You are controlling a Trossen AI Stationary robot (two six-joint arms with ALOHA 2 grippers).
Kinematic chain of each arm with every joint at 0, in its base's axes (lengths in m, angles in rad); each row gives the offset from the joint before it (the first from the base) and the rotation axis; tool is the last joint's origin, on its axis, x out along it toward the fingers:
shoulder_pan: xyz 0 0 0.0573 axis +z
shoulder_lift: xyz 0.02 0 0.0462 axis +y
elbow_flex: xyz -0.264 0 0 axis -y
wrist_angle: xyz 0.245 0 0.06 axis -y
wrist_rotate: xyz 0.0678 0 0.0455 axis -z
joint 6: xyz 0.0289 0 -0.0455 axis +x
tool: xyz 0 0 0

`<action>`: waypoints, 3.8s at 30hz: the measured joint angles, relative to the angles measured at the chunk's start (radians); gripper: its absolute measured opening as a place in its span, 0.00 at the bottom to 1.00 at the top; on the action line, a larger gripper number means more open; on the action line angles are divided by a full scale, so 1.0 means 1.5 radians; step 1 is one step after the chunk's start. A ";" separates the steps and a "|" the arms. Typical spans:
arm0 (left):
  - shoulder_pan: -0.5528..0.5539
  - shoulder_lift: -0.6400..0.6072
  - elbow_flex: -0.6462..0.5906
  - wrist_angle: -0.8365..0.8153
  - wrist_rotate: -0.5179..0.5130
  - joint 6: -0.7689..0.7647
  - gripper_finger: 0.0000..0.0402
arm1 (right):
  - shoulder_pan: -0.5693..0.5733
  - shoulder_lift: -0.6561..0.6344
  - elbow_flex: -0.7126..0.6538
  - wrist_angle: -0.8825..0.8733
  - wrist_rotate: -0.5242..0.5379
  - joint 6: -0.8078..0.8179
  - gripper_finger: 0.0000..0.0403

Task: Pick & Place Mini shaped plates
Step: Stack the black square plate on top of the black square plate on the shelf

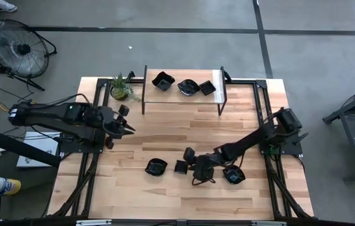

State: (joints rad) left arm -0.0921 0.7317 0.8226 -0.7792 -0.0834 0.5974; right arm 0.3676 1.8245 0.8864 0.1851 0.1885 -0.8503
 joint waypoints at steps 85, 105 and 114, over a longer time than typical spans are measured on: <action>-0.158 -0.045 -0.053 0.049 -0.128 -0.076 0.14 | -0.009 -0.139 0.019 -0.138 0.232 0.015 0.00; -0.158 -0.045 -0.053 0.047 -0.127 -0.083 0.14 | -0.170 -0.344 0.019 -0.249 0.317 -0.067 0.00; -0.158 -0.044 -0.053 0.038 -0.127 -0.085 0.14 | -0.272 -0.349 0.019 -0.270 0.291 -0.108 0.01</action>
State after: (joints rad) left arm -0.3294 0.6655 0.7433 -0.7227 -0.2741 0.4694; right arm -0.0406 1.3006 0.9146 -0.2203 0.6254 -1.0126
